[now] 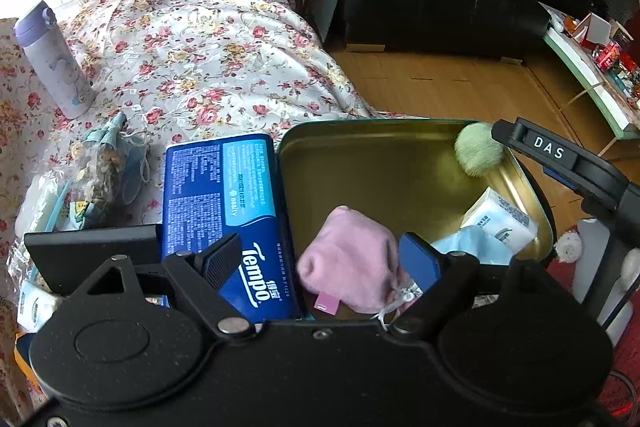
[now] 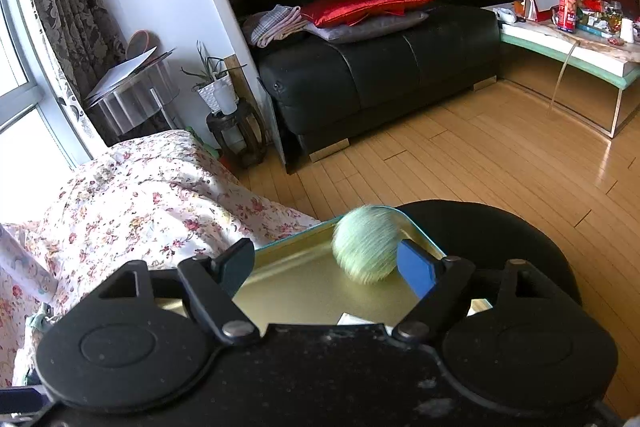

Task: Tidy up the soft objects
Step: 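Carry the pink cloth and green scrubber over the tin and open both tools, then withdraw both tools from the tin toward the pile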

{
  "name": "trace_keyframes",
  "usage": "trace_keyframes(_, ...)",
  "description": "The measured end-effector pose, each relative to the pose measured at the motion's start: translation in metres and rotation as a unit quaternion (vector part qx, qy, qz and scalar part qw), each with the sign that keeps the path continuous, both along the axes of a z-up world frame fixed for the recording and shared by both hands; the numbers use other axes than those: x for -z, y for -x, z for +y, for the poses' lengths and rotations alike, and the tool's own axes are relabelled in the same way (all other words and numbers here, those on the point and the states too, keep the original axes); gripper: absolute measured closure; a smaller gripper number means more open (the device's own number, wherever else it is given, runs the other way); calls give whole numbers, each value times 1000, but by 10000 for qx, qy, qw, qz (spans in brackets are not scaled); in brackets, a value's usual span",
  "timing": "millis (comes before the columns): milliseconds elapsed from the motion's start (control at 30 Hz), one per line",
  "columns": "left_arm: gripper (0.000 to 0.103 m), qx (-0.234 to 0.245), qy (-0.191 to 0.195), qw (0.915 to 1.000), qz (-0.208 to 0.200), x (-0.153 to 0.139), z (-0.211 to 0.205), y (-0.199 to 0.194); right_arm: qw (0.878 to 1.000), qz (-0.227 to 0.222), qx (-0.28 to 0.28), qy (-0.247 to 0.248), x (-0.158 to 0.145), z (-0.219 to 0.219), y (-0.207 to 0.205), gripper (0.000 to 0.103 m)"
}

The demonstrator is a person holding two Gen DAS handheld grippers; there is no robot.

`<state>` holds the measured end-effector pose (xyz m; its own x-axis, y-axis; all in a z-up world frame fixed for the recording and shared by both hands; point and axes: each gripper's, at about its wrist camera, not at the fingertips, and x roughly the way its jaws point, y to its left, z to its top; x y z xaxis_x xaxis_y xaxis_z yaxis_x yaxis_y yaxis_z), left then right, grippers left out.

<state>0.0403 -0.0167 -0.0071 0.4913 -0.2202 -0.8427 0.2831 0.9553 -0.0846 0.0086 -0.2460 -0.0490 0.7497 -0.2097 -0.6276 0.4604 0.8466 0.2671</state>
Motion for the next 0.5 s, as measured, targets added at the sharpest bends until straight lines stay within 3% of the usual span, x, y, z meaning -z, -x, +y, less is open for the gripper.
trace_keyframes(500, 21, -482, 25, 9988, -7, -6, 36, 9, 9999, 125, 12, -16, 4, 0, -4, 25)
